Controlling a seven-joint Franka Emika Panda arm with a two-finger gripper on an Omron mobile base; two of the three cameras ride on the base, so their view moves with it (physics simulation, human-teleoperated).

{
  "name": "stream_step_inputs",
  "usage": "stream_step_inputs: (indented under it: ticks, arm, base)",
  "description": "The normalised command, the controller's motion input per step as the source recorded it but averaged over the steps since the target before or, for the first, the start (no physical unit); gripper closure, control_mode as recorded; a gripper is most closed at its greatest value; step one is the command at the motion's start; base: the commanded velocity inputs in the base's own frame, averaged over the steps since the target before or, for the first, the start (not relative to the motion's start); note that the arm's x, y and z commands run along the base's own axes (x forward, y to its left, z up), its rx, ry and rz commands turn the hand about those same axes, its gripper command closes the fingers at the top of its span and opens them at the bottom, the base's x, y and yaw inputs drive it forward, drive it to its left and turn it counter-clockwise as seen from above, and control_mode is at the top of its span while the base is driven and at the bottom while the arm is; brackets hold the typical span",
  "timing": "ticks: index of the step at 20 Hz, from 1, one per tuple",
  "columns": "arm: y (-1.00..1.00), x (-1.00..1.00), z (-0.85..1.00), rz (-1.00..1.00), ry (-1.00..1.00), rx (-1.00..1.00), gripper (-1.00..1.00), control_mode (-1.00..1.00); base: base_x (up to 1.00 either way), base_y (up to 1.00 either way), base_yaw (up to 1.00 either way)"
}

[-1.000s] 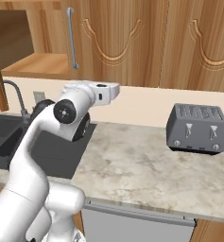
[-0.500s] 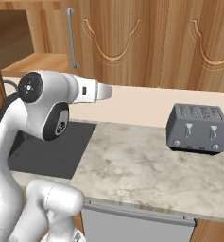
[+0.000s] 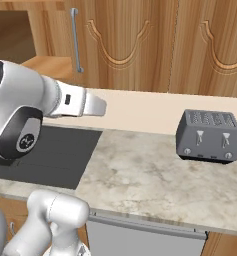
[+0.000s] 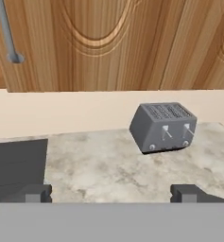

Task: Close all open cabinet doors.

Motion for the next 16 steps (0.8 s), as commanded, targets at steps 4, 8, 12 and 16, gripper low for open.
stream_step_inputs:
  ticks: [4, 8, 12, 16]
  arm:
    - [0.3, -0.96, 0.0, -0.01, -0.11, 0.0, -1.0, -1.0]
    - [0.62, -0.81, 0.0, -0.04, -0.11, -0.01, -1.0, -1.0]
    - [0.76, -0.62, 0.0, -0.07, -0.05, -0.01, -1.0, -1.0]
    - [0.74, -0.46, 0.0, -0.06, 0.0, 0.0, -1.0, -1.0]
  base:
    - [0.0, 0.0, 0.0]
    - [0.0, 0.0, 0.0]
    - [0.0, 0.0, 0.0]
    - [0.0, 0.0, 0.0]
